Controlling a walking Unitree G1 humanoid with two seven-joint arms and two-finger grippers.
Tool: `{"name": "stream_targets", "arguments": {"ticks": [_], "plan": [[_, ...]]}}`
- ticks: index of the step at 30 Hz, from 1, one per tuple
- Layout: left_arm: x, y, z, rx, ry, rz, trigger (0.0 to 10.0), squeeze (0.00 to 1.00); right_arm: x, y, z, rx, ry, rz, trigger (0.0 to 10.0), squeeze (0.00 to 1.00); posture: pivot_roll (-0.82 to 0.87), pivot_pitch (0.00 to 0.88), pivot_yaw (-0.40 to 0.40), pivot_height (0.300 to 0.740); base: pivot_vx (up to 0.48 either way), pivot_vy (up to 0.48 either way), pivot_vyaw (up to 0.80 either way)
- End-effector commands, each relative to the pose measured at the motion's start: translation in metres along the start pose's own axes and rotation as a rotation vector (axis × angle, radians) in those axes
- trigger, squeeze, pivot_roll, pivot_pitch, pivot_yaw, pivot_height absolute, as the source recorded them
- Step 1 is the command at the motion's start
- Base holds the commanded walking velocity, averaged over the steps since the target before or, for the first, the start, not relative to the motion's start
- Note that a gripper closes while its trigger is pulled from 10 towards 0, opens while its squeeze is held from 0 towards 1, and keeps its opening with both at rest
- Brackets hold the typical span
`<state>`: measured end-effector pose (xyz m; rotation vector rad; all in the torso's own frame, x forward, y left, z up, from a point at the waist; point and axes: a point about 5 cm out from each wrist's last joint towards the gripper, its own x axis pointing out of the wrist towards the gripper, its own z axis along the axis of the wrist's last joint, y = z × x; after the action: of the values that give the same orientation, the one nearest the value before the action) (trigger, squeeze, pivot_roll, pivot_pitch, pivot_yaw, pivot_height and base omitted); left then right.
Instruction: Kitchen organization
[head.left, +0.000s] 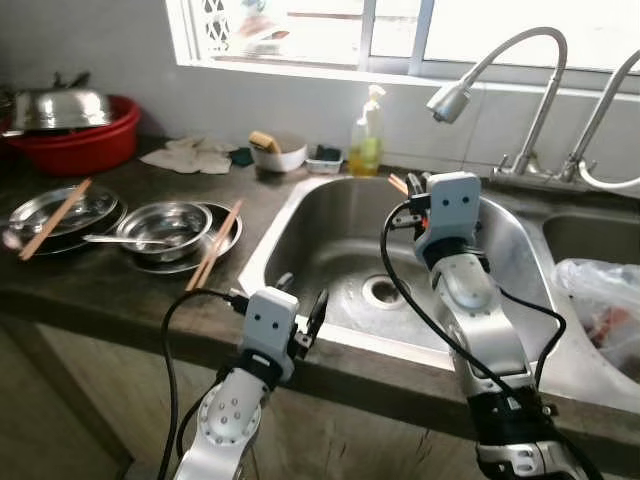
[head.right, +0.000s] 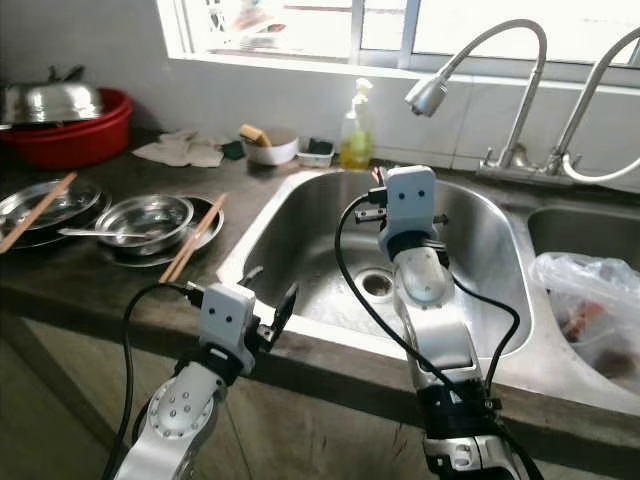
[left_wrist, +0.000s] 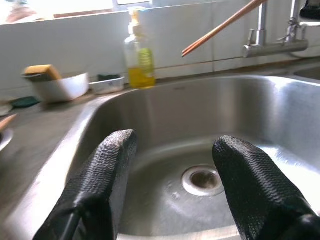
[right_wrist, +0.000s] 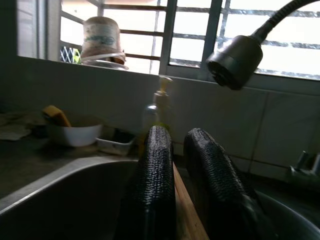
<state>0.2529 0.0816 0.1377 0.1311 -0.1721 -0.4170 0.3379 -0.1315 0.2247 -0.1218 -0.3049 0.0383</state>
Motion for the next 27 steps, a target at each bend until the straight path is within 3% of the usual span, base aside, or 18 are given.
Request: {"name": "stream_targets", "arguments": {"ticks": [1,7,13,24,25,26,27], "plan": [[0.003,-0.007,0.007,0.0,-0.022,-0.019,10.0,0.0,0.001,-0.009,-0.006,-0.015,0.047,-0.01,10.0,0.0,0.03,0.0,-0.047,0.74,0.345,0.0,0.0],[0.004,-0.013,0.009,-0.013,-0.025,-0.034,10.0,0.0,0.0,-0.008,-0.019,-0.041,0.119,0.006,10.0,0.0,0.04,0.0,-0.051,0.74,0.0,0.0,0.0],[-0.004,-0.017,0.002,-0.035,0.004,-0.044,10.0,0.0,-0.001,-0.014,-0.043,-0.127,0.282,0.008,10.0,0.0,0.04,0.0,-0.056,0.74,0.0,0.0,0.0],[-0.007,-0.018,0.002,-0.039,0.015,-0.039,10.0,0.0,-0.004,-0.021,-0.07,-0.14,0.443,0.013,10.0,0.0,0.04,0.0,-0.065,0.74,0.0,0.0,0.0],[-0.007,-0.018,0.002,-0.04,0.014,-0.039,10.0,0.0,-0.004,-0.022,-0.072,-0.153,0.458,0.013,10.0,0.12,0.05,0.0,-0.066,0.74,0.0,0.0,0.0],[-0.007,-0.019,0.003,-0.042,0.013,-0.038,10.0,0.0,-0.005,-0.023,-0.074,-0.159,0.472,0.011,10.0,0.96,0.04,0.0,-0.069,0.74,0.0,0.0,0.0],[-0.007,-0.019,0.003,-0.042,0.013,-0.038,10.0,0.0,-0.005,-0.023,-0.074,-0.159,0.472,0.011,10.0,0.96,0.04,0.0,-0.069,0.74,0.0,0.0,0.0]]}}
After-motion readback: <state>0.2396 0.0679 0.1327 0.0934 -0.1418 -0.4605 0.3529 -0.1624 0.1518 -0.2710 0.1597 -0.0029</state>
